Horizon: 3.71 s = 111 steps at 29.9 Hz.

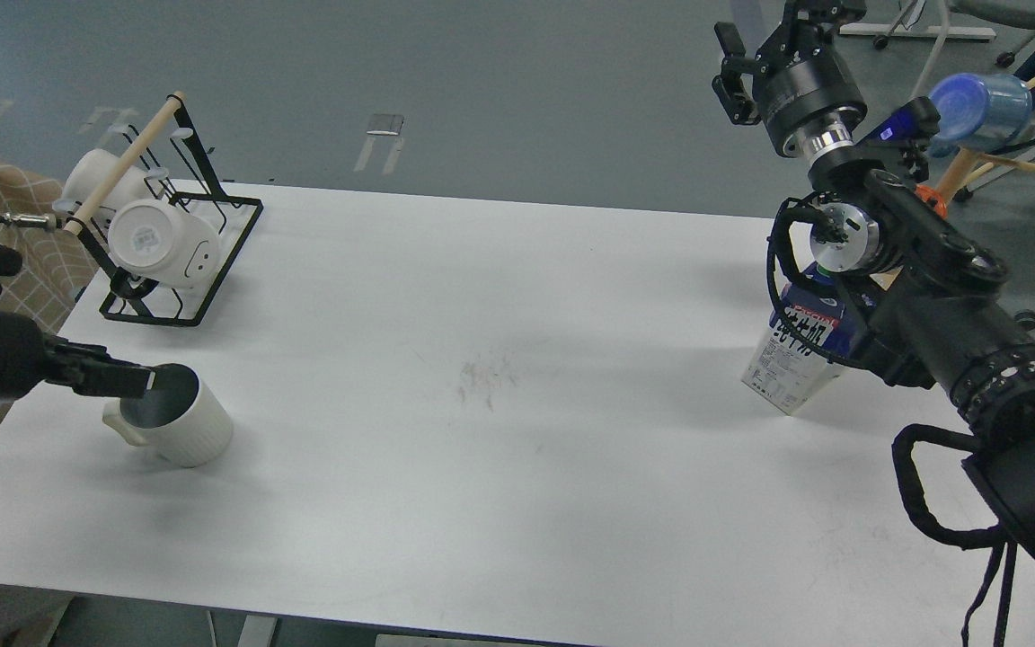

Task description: Place cup and milk with both arms

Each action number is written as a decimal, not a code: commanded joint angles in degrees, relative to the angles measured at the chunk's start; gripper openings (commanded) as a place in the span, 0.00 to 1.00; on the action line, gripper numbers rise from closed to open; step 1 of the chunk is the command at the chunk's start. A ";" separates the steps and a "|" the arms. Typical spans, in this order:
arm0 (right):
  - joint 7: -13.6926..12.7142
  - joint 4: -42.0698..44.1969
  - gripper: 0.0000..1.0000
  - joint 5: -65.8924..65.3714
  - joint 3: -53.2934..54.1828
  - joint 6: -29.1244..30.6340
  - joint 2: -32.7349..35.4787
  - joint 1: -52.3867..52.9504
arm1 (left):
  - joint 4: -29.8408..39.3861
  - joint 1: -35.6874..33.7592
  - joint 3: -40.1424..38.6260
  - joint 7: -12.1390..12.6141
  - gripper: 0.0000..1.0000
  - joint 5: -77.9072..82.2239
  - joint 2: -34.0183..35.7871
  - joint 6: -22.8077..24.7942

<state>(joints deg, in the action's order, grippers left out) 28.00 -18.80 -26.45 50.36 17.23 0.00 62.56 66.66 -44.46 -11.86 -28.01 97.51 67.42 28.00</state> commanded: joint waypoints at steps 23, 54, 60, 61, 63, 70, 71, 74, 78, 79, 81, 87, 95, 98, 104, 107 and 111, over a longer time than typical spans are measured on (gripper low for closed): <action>0.00 0.00 1.00 -0.09 0.00 0.00 0.00 -0.16 | -5.84 2.54 0.87 0.01 0.00 0.49 -2.56 -2.95; 0.00 0.87 1.00 -0.09 0.09 -2.55 0.00 6.44 | 4.63 -19.53 2.01 0.01 0.00 10.33 -28.12 0.00; 0.00 0.79 1.00 -0.09 0.00 -2.55 0.00 6.26 | -3.10 -19.88 5.70 0.01 0.00 10.51 -34.36 0.00; 0.00 0.79 1.00 -0.09 0.00 -2.55 0.00 6.17 | -4.42 -19.79 5.70 0.23 0.00 10.51 -35.51 0.00; 0.00 0.79 1.00 -0.09 0.00 -2.55 0.00 6.08 | -5.48 -19.70 5.79 0.67 0.00 10.51 -37.18 0.00; 0.00 0.70 1.00 -0.09 0.00 -2.55 0.00 5.73 | -9.96 -19.79 5.88 1.55 0.00 12.96 -40.70 0.00; 0.00 0.70 1.00 -0.09 0.00 -2.55 0.00 5.65 | -10.14 -19.70 5.88 1.55 0.00 13.49 -40.88 0.00; 0.00 0.70 1.00 -0.09 0.00 -2.55 0.00 5.47 | -10.76 -19.44 6.40 1.64 0.00 14.37 -41.32 0.00; 0.00 0.61 1.00 -0.09 0.00 -2.55 0.00 5.29 | -11.02 -20.49 10.88 1.64 0.00 14.29 -41.05 0.00; 0.00 0.61 1.00 -0.09 0.00 -2.55 0.00 5.29 | -11.02 -20.58 11.06 1.64 0.00 14.29 -41.05 0.00; 0.00 0.61 1.00 -0.09 0.00 -2.55 0.00 5.29 | -11.02 -20.49 11.07 1.64 0.00 14.29 -41.14 0.00; 0.00 0.52 1.00 -0.09 0.00 -2.55 0.00 5.12 | -11.11 -20.67 11.07 1.64 0.41 14.11 -41.23 0.00; 0.00 0.52 1.00 -0.09 0.00 -2.46 0.00 5.12 | -10.67 -24.09 10.71 1.03 0.87 11.84 -40.18 0.00; 0.00 0.26 1.00 -0.09 0.00 -2.38 0.00 5.12 | -9.88 -26.73 10.63 1.03 0.91 8.14 -38.51 0.00; 0.00 -1.75 1.00 -1.14 -3.49 -1.85 0.00 5.91 | -7.86 -35.69 10.19 1.02 0.92 -2.83 -34.11 0.00; 0.00 -9.02 1.00 -1.76 -16.90 -2.46 7.16 7.13 | -8.38 -38.94 10.10 1.90 0.93 -15.72 -33.59 0.00; 0.00 -19.78 1.00 -2.90 -25.84 -3.69 19.16 8.28 | -8.83 -39.92 8.96 4.63 0.93 -28.60 -32.53 0.00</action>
<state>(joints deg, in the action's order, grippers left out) 28.01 -31.90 -28.48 30.25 14.48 11.92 70.14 58.10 -83.64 -2.07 -25.05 77.16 34.10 27.99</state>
